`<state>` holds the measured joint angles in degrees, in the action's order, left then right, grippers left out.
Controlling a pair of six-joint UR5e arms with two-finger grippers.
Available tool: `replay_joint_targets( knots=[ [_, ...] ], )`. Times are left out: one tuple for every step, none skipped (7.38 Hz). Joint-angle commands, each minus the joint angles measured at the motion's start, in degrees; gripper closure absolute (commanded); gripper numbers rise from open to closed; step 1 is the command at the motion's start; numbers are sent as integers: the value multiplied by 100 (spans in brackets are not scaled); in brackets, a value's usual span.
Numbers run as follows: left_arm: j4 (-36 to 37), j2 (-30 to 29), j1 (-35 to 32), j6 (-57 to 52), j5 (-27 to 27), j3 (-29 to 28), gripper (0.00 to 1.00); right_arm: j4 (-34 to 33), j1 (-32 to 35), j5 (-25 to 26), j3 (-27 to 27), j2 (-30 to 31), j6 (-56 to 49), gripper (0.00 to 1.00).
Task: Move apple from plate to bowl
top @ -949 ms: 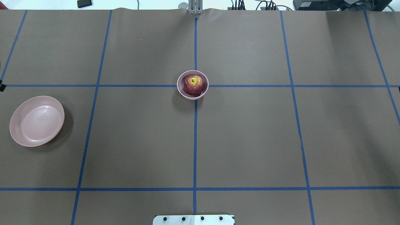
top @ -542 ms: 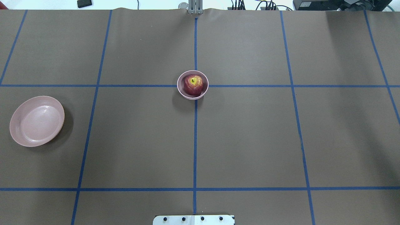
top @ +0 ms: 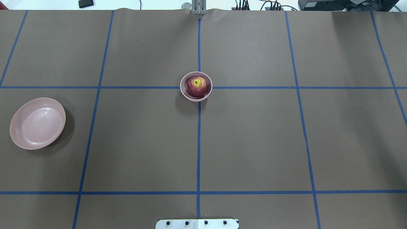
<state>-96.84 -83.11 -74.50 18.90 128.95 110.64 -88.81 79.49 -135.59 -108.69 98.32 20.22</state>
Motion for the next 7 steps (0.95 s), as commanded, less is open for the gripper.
replay_joint_targets(
  knots=[
    [-1,23,-3,-18,16,10,2,-5,-3,-20,-3,3,26,0],
    [-10,31,-3,-27,17,45,2,4,-3,-20,-3,3,26,0],
    [-27,40,-3,-53,60,54,2,-5,-3,-20,-3,3,35,0],
    [-141,49,-3,-62,17,89,2,-5,-3,-20,-3,3,35,0],
    [-429,206,6,-71,17,72,2,-5,-3,-20,-3,3,43,0],
    [-780,390,6,-62,8,20,2,-5,-3,-20,-3,3,43,0],
    [-983,548,14,-88,-44,10,2,-5,-3,-29,-3,3,43,0]
  ],
)
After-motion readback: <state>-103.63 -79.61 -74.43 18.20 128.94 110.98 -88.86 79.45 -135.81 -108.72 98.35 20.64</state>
